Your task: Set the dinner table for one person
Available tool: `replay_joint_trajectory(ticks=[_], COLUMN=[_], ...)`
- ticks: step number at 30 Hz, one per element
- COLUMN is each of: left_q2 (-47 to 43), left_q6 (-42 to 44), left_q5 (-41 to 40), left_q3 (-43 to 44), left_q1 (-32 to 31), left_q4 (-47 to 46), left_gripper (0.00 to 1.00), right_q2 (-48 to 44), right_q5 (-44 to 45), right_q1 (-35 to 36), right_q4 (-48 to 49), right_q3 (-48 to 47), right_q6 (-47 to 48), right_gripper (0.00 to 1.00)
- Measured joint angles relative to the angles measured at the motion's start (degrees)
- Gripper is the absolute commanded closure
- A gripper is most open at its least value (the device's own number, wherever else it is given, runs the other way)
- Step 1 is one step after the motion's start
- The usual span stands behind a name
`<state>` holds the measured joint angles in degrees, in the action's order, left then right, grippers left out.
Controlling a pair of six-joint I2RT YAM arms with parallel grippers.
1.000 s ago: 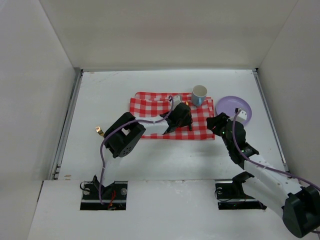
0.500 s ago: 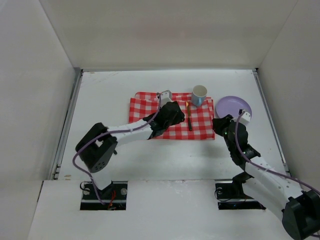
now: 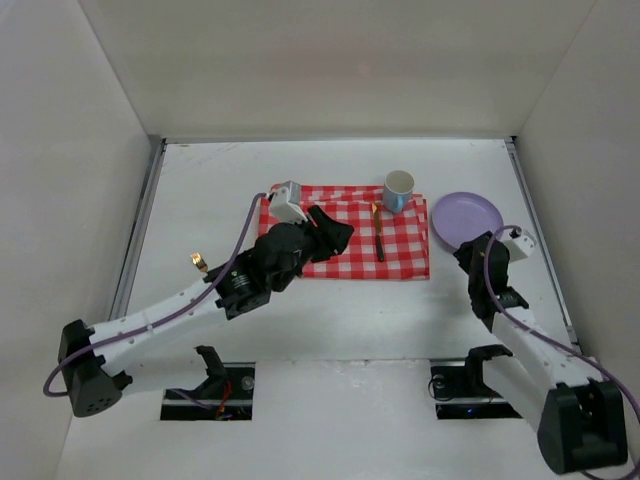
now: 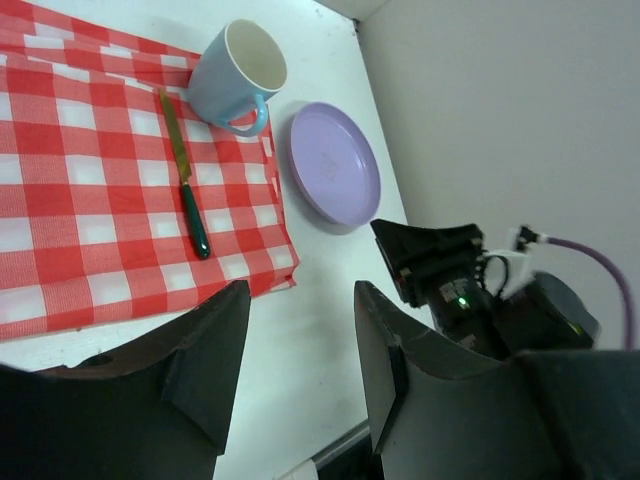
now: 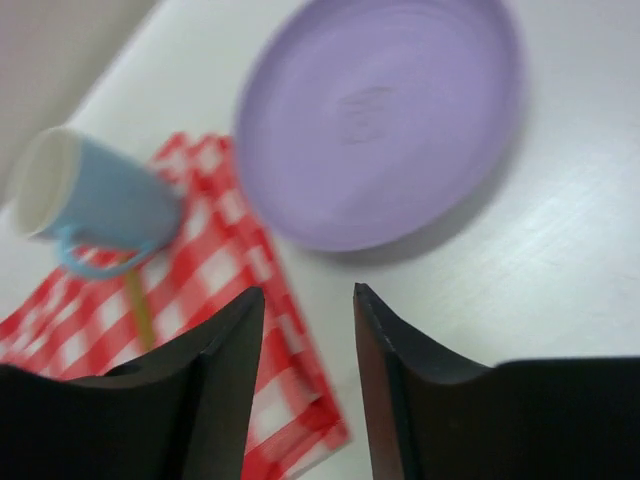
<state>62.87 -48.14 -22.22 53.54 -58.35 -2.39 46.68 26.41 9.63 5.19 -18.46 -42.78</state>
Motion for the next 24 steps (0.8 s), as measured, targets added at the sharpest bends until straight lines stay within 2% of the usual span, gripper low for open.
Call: replay_joint_trajectory(ticks=[5, 11, 16, 24], left_q2=[-3.93, -6.45, -6.75, -4.72], left_q6=[-2.08, -4.52, -6.36, -8.35], left_q5=[1.01, 4.2, 7.08, 10.75], left_q3=[-0.7, -0.81, -1.46, -2.19], left_q1=[1.31, 7.13, 11.47, 14.47], left_q4=[2.97, 4.68, 4.94, 3.28], left_gripper=[0.58, 0.58, 0.58, 0.58], right_q2=[13.86, 25.46, 26.75, 28.74], right_q5=[1.05, 1.27, 1.03, -1.11], right_q1=[-8.85, -13.0, -14.43, -18.73], right_q4=[-4.92, -6.73, -5.86, -3.19], right_q3=[-4.15, -10.38, -12.04, -12.7], right_q6=[-1.22, -1.42, -1.42, -1.01], right_gripper=[0.51, 0.5, 0.5, 0.49])
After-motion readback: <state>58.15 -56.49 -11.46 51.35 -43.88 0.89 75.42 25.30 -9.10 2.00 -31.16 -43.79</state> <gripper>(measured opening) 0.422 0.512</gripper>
